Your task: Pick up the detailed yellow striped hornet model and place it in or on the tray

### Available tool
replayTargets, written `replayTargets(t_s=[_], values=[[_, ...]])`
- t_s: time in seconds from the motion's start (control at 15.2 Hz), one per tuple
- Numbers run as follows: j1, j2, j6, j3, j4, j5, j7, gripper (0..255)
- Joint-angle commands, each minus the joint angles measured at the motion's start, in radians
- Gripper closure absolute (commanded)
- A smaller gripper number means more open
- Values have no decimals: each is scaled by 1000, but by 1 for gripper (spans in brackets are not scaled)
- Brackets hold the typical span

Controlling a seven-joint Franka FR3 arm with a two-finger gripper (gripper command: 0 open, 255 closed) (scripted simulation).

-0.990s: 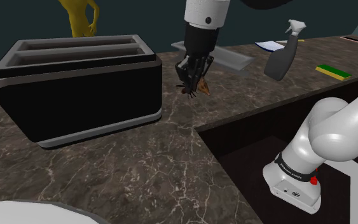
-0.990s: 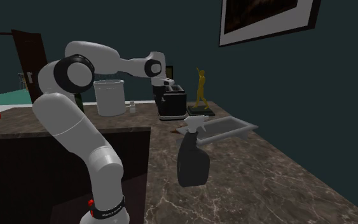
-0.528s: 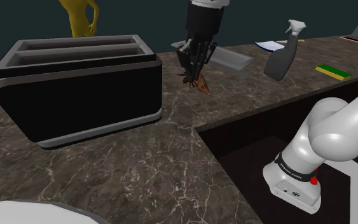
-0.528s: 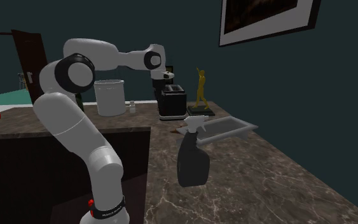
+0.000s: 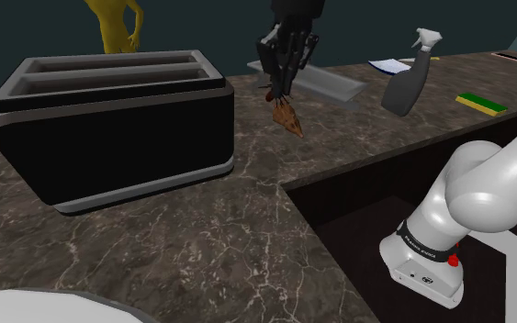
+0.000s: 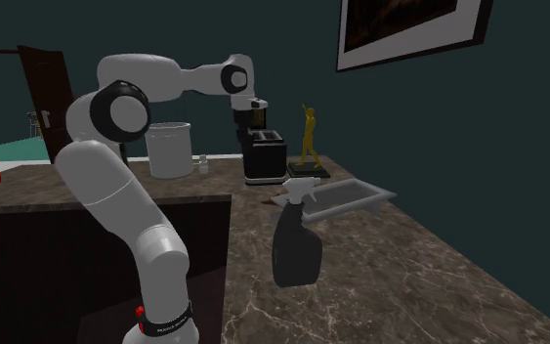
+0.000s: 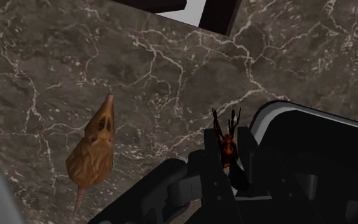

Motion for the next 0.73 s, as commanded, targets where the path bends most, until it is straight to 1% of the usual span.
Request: replayTargets(t_s=[0.0,0.2,0.26,0.66], values=[[-1,6,-28,-1,34,-3,3,255],[-4,21,-68,-1,89,-8,8,255],[-4,22,-71,-1,92,-8,9,255],[-48,17,-79,-110,79,-38,-141,255]])
